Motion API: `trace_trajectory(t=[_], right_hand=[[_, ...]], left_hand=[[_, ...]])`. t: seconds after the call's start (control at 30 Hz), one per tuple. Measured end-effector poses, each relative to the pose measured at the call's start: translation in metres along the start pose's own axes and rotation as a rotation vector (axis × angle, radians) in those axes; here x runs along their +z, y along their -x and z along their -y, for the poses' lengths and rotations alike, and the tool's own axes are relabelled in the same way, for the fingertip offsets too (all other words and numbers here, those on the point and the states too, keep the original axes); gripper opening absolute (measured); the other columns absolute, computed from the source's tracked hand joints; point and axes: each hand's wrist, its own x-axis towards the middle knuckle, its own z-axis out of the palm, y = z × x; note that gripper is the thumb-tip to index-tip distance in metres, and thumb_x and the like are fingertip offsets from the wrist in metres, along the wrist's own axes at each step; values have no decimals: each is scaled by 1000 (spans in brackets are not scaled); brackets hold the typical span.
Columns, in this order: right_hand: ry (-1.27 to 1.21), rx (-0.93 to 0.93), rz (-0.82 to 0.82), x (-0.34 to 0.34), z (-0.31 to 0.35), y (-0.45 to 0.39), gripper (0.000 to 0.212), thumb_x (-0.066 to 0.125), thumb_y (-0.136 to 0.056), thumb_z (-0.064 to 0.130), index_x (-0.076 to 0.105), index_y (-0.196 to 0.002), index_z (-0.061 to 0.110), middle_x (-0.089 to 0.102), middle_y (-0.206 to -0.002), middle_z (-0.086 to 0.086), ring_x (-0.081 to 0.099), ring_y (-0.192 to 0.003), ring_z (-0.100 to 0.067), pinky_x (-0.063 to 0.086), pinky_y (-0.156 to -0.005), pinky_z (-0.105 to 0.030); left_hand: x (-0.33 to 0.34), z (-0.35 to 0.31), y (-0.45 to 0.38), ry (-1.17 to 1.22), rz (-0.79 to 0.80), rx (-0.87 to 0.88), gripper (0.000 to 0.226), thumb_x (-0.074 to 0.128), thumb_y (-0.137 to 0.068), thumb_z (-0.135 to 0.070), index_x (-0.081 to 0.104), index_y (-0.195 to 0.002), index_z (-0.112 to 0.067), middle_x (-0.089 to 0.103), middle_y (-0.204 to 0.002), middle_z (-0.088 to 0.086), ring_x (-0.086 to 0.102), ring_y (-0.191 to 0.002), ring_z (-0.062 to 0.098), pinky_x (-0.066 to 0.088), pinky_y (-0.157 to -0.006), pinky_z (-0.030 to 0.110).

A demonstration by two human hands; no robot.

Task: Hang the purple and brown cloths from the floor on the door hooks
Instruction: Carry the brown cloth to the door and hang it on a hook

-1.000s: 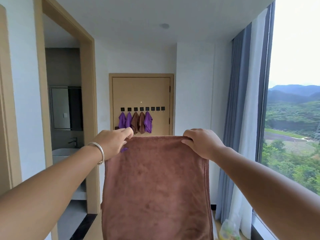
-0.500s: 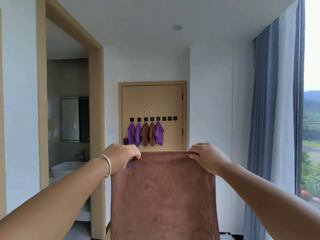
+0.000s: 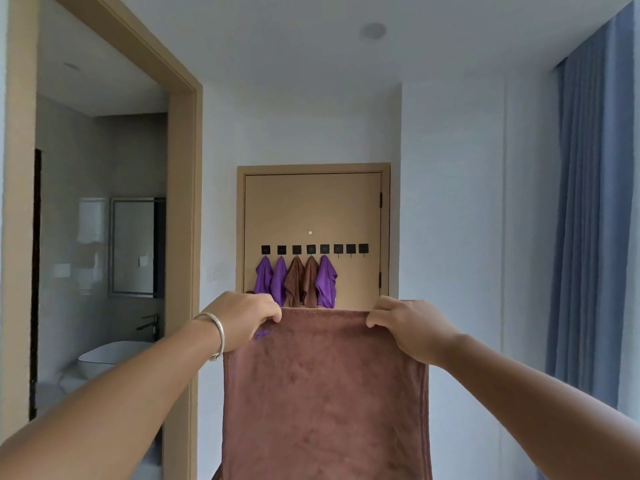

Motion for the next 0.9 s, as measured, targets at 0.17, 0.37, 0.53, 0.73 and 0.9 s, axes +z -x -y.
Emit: trace_trajectory(t=[0.17,0.37,0.53,0.73,0.9], right_hand=[[14,34,15,57,-25,-52,42,42,-94,5,54,-119,38,50,-114,14,59,-89,-16,53,-77,-32],[60,110,41,112,-50,-135,37,42,-93,3,54,-107,35,48,-110,14,50,-76,-14,35,-63,-18],[41,159,71,151,-74,-203,39,41,-90,-1,57,-100,33,49,-112,16,44,-77,-10,22,-57,-10],[51,200,84,204,-99,-266,41,40,-92,0,60,-106,33,55,-112,15,47,-82,-11,30,-67,-16],[93,217,59,256,-132,-309,34,42,-94,6,60,-107,32,60,-111,13,53,-92,-12,34,-72,-20]], left_hand=[[54,41,-45,-7,30,28,31,45,-92,-13,56,-105,-39,56,-105,-20,49,-73,5,36,-66,20],[110,103,-104,-47,71,101,43,48,-78,2,47,-98,-36,50,-100,-14,51,-68,15,47,-64,33],[157,152,-156,-92,76,145,45,47,-77,8,44,-101,-30,46,-99,-9,49,-65,21,36,-56,31],[219,195,-209,-63,100,130,47,48,-81,5,44,-113,-29,46,-109,-8,52,-72,23,42,-62,34],[268,217,-263,-69,93,121,49,50,-81,6,47,-118,-26,49,-113,-6,55,-76,21,39,-62,29]])
